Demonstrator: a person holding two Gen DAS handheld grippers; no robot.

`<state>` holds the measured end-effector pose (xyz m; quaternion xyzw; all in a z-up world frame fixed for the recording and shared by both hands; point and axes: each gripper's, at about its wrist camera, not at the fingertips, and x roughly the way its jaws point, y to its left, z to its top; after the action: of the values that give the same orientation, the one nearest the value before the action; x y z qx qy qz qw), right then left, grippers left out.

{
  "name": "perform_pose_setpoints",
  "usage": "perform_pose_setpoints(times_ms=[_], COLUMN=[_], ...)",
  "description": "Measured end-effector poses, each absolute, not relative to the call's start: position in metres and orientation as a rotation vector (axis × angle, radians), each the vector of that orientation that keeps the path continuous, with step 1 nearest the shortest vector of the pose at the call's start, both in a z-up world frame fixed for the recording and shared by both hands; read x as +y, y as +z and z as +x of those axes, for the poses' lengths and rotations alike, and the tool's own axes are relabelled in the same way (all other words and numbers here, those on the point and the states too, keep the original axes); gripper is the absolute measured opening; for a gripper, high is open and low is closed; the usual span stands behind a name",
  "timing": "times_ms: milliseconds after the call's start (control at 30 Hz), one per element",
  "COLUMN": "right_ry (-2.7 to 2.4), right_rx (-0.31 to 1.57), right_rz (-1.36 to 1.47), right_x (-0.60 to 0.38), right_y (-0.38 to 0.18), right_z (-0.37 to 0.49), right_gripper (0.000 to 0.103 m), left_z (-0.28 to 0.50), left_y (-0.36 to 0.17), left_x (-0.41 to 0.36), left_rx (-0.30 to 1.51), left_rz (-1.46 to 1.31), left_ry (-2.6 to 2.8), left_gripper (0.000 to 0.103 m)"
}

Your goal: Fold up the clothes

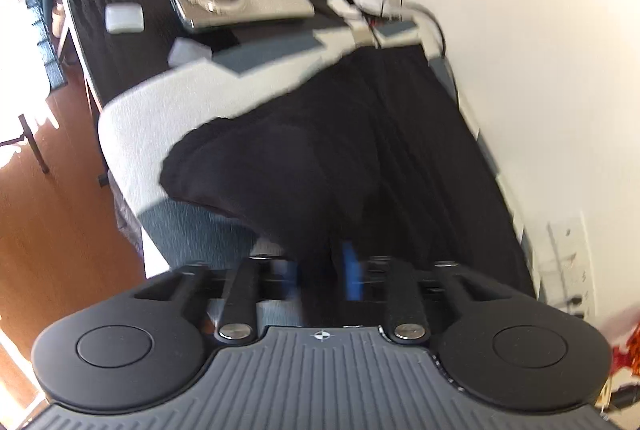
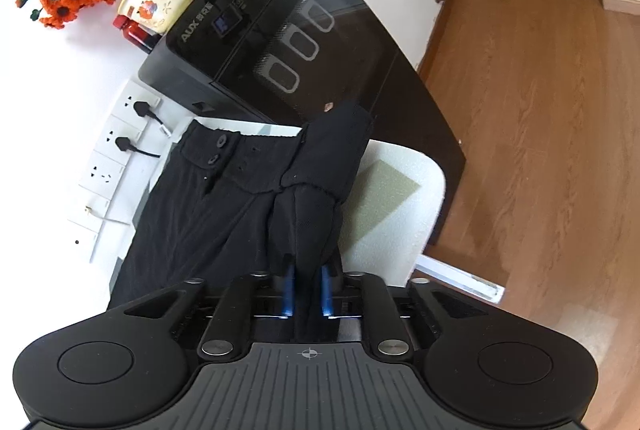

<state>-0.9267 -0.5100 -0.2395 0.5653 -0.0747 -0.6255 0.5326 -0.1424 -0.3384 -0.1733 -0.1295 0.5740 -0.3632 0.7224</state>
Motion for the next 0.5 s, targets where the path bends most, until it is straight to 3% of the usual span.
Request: perform_pose_setpoints(times_ms=[33, 100, 233, 300, 367, 433, 467, 500], right_ry=[-1.489, -1.486, -1.499, -1.506, -1.508, -1.502, -1.495, -1.488], right_rx=[-0.193, -0.216, -0.214, -0.209, -0.207, -0.177, -0.143, -0.110], right_rz=[1.354, 1.361, 1.364, 1.365, 1.381, 1.388, 1.396, 1.408], right_x=[-0.509, -0.510, -0.518, -0.522, -0.529, -0.538, -0.544, -0.550], right_y=[-0.240, -0.242, -0.241, -0.241, -0.243, -0.243, -0.241, -0.237], right_z=[-0.928, -0.931, -0.936, -0.939, -0.941, -0.939, -0.938, -0.937], right_gripper=[0.030, 0.036, 0.038, 0.039, 0.039, 0.038, 0.026, 0.008], left_z=[-0.146, -0.153, -0.161, -0.165, -0.166, -0.166, -0.165, -0.165], left_y=[-0.175, -0.179, -0.186, -0.188, -0.188, -0.182, -0.178, -0.173], left_x=[-0.340, -0.343, -0.350, -0.352, -0.354, -0.351, -0.349, -0.348], left_rx=[1.279, 1.288, 1.324, 1.322, 1.326, 1.301, 1.288, 1.275], left_rz=[-0.274, -0.267, -0.272, -0.269, -0.266, -0.292, -0.305, -0.322], left_ry=[-0.814, -0.825, -0.817, -0.811, -0.800, -0.795, -0.793, -0.793], left_gripper=[0.058, 0.058, 0.057, 0.043, 0.009, 0.007, 0.006, 0.005])
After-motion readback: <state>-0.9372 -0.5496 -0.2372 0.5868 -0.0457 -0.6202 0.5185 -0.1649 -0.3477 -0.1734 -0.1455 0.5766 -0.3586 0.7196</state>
